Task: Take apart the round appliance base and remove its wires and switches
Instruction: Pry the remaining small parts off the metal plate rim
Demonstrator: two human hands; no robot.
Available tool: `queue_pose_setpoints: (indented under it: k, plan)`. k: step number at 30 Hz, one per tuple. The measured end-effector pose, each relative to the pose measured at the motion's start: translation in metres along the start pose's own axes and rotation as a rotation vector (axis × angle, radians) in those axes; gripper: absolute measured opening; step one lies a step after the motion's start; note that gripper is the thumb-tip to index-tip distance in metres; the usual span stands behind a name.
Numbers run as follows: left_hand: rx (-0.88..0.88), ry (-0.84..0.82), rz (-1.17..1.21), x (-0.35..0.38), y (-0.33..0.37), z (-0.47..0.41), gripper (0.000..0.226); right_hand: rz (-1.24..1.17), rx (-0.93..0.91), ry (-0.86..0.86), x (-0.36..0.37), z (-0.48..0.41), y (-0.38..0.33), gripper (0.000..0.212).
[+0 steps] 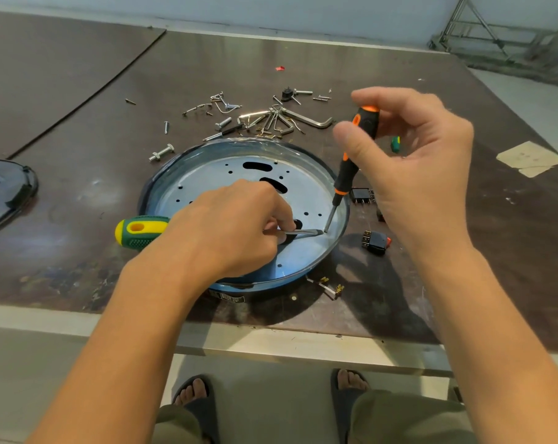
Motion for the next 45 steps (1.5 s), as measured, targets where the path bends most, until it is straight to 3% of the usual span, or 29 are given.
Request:
queue_pose_setpoints:
  k: [5,11,15,20,24,30,39,45]
  plan:
    - [0.01,0.01,-0.008,0.0,0.0,0.0,0.023,-0.031,-0.023,0.005,0.002,0.002,0.0,0.031]
    - [0.024,0.028,-0.035,-0.001,0.001,0.001,0.023,-0.126,-0.019,-0.163,0.007,0.008,-0.001,0.034]
    - [0.04,0.033,-0.068,-0.001,0.003,0.002,0.022,-0.063,-0.023,-0.111,0.006,0.009,-0.002,0.023]
    - [0.051,0.033,-0.077,-0.001,0.003,0.002,0.024,-0.108,0.004,0.037,0.002,0.009,0.0,0.027]
    - [0.08,0.035,-0.092,-0.001,0.004,0.002,0.025,-0.18,0.067,-0.091,0.003,0.006,0.002,0.029]
    - [0.107,0.047,-0.14,-0.001,0.004,0.005,0.022,-0.14,0.034,-0.024,0.002,0.008,-0.003,0.032]
    - [0.127,0.025,-0.177,0.001,0.005,0.007,0.018,-0.123,0.085,-0.133,0.0,0.004,-0.001,0.027]
    - [0.155,0.035,-0.205,0.001,0.008,0.008,0.021,-0.116,0.088,-0.174,-0.006,-0.002,-0.001,0.035]
Point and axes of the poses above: each hand's wrist, its own z-axis away from the middle knuckle, its own x-axis out of the palm, y = z × x, the point moved 1 cm from there along -z, towards the middle knuckle, and after that the axes turned 14 degrees about x, right-handed, at the moved point
